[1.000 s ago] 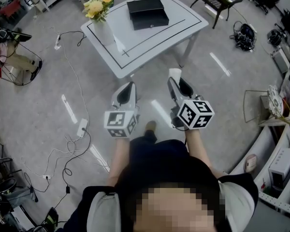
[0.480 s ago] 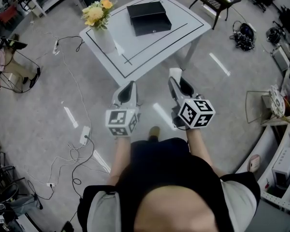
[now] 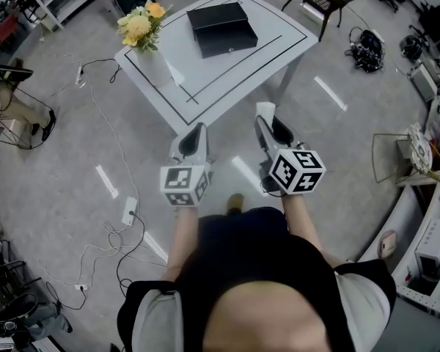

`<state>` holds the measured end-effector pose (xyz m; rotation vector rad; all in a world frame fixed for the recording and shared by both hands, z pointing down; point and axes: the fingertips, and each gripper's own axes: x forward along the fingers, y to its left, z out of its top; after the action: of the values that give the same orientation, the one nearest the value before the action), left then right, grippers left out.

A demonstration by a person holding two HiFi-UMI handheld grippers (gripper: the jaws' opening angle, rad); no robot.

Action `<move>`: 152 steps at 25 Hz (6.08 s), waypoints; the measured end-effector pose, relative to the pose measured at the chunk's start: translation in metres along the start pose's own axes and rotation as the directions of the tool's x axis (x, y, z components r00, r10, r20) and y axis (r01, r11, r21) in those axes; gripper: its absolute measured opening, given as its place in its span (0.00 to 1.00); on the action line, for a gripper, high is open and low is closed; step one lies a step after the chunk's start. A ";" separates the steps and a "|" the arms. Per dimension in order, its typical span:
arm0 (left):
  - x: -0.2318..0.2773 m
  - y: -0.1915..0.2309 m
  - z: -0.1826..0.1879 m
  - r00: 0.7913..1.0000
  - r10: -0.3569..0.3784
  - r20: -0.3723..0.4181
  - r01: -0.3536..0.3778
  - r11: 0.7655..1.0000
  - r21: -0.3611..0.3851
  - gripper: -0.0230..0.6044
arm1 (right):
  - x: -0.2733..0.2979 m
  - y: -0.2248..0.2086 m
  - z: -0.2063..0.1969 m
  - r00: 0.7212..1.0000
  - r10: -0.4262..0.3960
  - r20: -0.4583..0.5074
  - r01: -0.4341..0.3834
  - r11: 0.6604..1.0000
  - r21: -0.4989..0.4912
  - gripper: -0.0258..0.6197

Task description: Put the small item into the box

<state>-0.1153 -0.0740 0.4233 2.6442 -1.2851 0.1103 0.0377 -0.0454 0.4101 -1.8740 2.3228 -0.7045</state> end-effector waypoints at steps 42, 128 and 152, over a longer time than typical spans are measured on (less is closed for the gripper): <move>0.088 0.013 0.009 1.000 -0.015 -0.009 0.014 0.999 -0.037 0.05 | 0.063 -0.049 0.028 0.999 0.002 -0.049 -0.003 1.000 -0.027 0.25; 0.290 0.089 0.021 0.981 0.192 -0.041 -0.194 0.978 -0.079 0.05 | 0.269 -0.147 0.083 0.961 0.189 -0.203 -0.211 0.973 -0.093 0.25; 0.332 0.134 0.006 0.964 0.245 -0.104 -0.257 0.958 -0.128 0.05 | 0.348 -0.148 0.092 0.921 0.248 -0.302 -0.305 0.939 -0.161 0.25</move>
<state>-0.0146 -0.4116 0.4880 2.3233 -1.5336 0.1643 0.1156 -0.4226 0.4640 -1.5426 2.8648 -0.7589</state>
